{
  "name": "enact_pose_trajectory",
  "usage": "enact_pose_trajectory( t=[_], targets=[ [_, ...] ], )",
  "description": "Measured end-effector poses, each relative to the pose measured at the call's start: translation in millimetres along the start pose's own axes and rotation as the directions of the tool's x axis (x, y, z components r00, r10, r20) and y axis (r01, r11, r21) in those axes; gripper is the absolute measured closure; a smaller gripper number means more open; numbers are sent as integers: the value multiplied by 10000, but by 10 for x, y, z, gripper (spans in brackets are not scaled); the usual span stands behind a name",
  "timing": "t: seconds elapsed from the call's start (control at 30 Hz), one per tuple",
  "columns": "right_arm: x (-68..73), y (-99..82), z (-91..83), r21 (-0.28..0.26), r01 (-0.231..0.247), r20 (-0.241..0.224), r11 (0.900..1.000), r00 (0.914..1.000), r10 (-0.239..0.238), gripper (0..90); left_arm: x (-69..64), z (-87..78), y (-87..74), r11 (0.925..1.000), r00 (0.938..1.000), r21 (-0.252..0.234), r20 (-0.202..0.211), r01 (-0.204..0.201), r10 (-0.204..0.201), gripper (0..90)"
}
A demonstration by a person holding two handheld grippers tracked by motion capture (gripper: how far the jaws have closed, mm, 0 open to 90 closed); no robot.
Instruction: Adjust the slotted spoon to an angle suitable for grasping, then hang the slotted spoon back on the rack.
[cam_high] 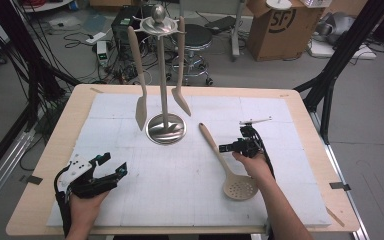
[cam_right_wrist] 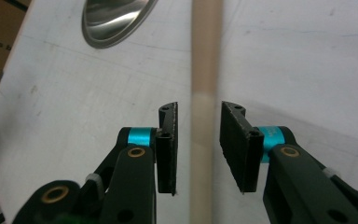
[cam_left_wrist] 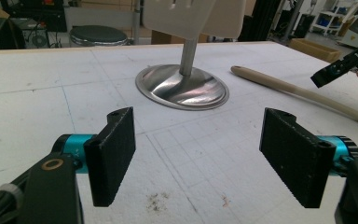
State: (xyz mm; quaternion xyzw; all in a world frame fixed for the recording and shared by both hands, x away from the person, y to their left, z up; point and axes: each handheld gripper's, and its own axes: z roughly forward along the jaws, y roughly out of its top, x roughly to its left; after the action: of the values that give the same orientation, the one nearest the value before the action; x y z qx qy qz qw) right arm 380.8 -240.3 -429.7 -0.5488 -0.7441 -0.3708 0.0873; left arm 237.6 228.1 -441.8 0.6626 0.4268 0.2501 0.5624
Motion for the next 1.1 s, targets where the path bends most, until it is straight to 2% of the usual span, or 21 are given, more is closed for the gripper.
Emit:
enact_pose_trajectory(
  t=[0.17,0.3,0.37,0.53,0.63,0.67,0.73,0.8,0.93,1.0,1.1],
  targets=[
    [95,-33,42,281,237,154,9993,9996,-242,649,-15,42,12,10000,9999,11,57,-90,90,273],
    [146,-56,70,529,444,799,9976,9956,-485,646,-47,75,22,9999,9996,22,223,-157,156,273],
    [161,-70,91,731,675,1314,9950,9884,-767,645,-61,72,27,9997,9994,39,235,-240,239,273],
    [148,-149,167,874,542,1142,9947,9914,-640,650,-51,59,25,9998,9995,7,206,-219,219,273],
    [126,-182,171,654,470,1126,9967,9922,-542,674,-64,61,24,9996,9994,53,173,-286,285,273],
    [133,-194,174,587,515,1199,9969,9911,-583,678,-72,64,24,9995,9994,62,199,-302,301,273],
    [182,-216,183,594,944,1484,9938,9836,-1023,676,-90,64,24,9991,9989,104,206,-421,419,273],
    [213,-235,193,535,1131,1705,9921,9779,-1206,677,-104,61,25,9987,9986,122,202,-495,492,273],
    [200,-268,189,333,1387,1871,9898,9720,-1425,752,-96,50,20,9988,9988,139,159,-474,472,273],
    [195,-272,187,285,1403,1813,9897,9730,-1431,757,-86,43,17,9989,9989,136,148,-456,454,273],
    [226,-279,181,284,1672,1917,9855,9667,-1695,767,-72,35,13,9991,9991,128,100,-402,401,273]
  ],
)
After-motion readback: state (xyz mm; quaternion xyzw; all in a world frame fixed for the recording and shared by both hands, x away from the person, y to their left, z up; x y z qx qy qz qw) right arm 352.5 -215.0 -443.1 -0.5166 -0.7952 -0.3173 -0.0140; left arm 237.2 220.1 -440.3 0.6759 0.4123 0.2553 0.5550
